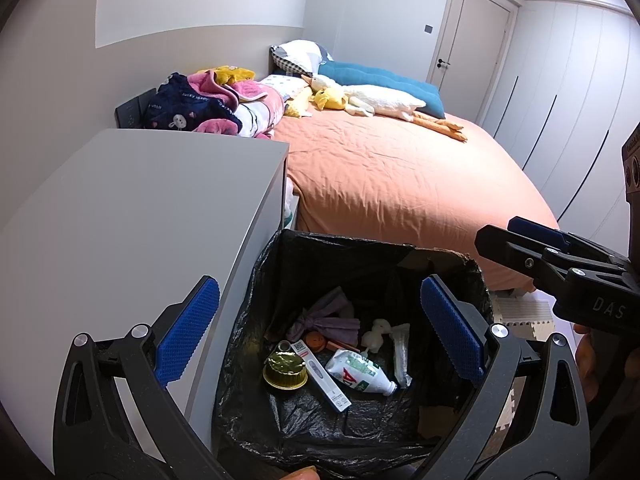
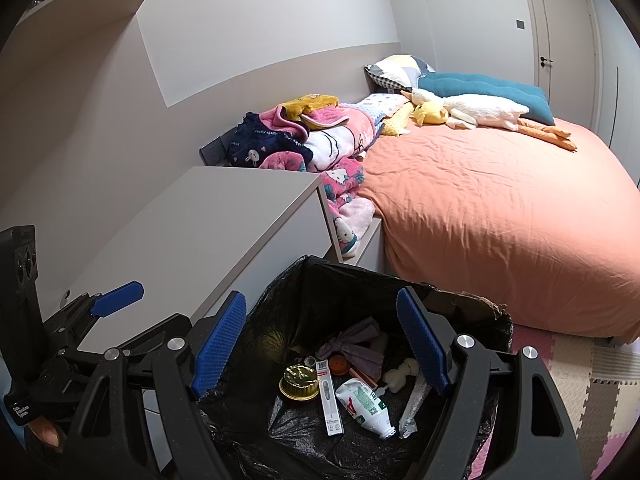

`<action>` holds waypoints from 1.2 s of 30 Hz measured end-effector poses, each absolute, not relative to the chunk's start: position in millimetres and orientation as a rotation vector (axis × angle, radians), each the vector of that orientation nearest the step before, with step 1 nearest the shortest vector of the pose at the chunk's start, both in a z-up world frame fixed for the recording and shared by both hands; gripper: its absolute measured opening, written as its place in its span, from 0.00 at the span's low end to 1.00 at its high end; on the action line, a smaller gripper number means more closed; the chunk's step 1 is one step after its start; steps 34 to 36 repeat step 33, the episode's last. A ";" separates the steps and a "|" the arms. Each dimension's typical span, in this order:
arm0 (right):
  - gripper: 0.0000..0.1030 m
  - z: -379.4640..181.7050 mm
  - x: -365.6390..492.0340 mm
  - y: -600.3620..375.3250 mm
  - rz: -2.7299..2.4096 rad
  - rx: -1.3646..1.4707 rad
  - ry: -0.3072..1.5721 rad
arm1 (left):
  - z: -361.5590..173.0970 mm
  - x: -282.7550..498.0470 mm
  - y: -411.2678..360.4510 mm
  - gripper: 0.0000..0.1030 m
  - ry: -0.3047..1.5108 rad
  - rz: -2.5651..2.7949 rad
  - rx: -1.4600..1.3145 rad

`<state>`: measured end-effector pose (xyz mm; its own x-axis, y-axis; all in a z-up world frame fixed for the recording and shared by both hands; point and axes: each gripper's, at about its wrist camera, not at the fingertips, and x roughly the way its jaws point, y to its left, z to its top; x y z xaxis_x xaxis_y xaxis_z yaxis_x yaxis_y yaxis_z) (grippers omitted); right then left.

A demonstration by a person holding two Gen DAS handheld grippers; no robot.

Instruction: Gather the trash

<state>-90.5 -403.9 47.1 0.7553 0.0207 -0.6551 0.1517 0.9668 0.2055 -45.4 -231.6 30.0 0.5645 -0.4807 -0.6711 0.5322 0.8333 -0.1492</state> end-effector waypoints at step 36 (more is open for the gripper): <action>0.76 33.3 -90.0 -408.0 -0.075 0.260 0.736 | 18.5 -41.0 -238.9 0.94 0.796 -0.588 0.097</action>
